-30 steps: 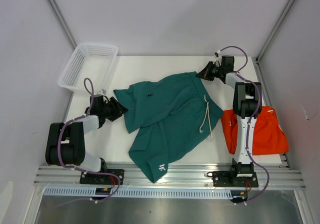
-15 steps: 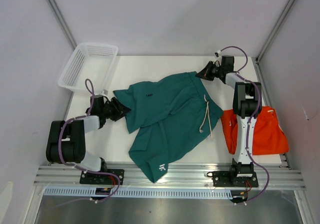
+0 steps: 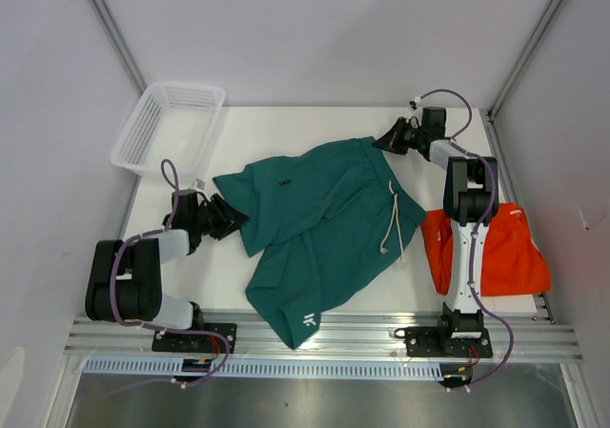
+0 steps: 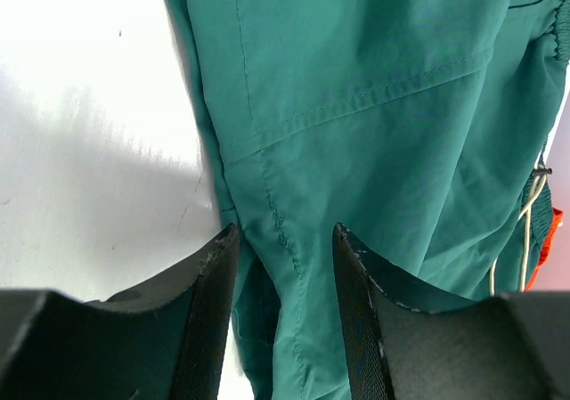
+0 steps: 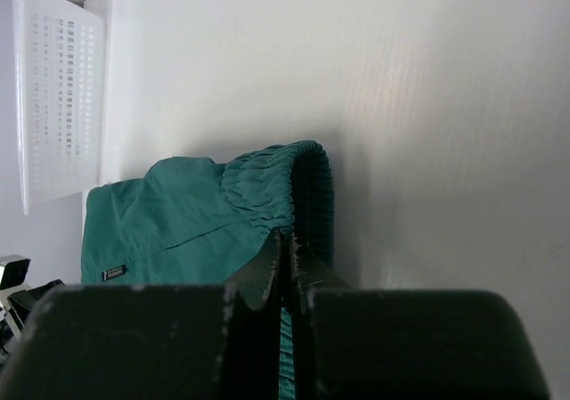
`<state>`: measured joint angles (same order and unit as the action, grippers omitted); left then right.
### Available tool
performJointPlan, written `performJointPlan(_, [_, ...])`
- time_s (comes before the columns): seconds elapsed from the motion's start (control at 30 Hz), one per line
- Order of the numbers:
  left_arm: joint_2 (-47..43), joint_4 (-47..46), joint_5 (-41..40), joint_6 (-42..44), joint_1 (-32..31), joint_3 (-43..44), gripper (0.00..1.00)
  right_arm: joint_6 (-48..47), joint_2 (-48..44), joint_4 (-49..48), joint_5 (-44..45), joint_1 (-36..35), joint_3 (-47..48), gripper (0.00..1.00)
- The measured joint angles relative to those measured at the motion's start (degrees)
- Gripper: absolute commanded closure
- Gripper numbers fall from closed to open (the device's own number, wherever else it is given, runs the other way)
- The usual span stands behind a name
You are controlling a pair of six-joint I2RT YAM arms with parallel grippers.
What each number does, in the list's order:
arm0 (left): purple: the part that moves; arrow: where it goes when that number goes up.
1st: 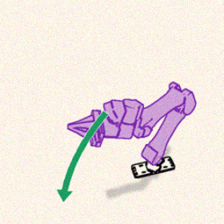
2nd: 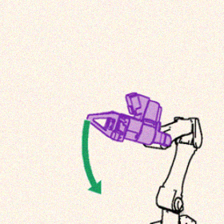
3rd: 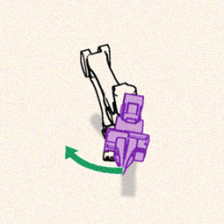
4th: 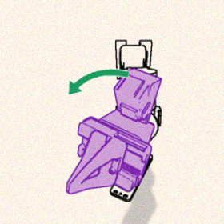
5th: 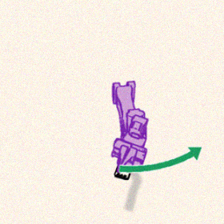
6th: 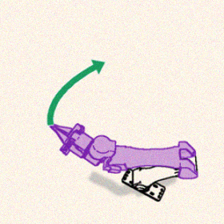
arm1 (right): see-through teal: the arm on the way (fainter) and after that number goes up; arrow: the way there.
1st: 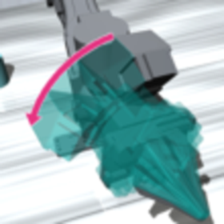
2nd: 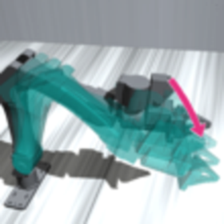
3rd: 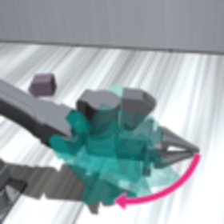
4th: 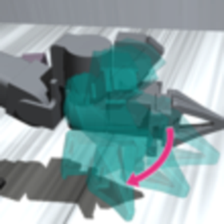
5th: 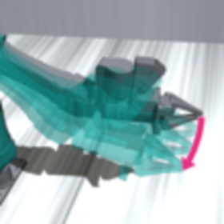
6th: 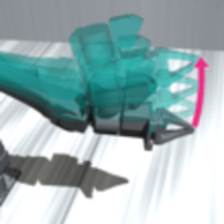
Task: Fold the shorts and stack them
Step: Flatten the shorts out
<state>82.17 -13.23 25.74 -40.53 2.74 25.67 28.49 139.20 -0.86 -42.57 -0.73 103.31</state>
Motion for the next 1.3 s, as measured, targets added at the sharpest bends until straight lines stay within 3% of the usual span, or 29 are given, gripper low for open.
performJointPlan(0.77, [-1.29,-0.87,1.55,-1.66,-1.57,-1.29,0.51,0.39,0.00,-0.26,-0.44,1.31,0.00,1.00])
performJointPlan(1.0, [-0.46,-4.85,2.01,-4.11,-1.77,-2.12,0.64,0.39,0.00,-0.26,-0.44,1.60,0.00,1.00])
performJointPlan(1.3, [8.81,-14.75,2.47,-10.03,-3.37,-1.22,0.76,0.42,0.00,-0.31,-0.44,1.60,0.00,1.00])
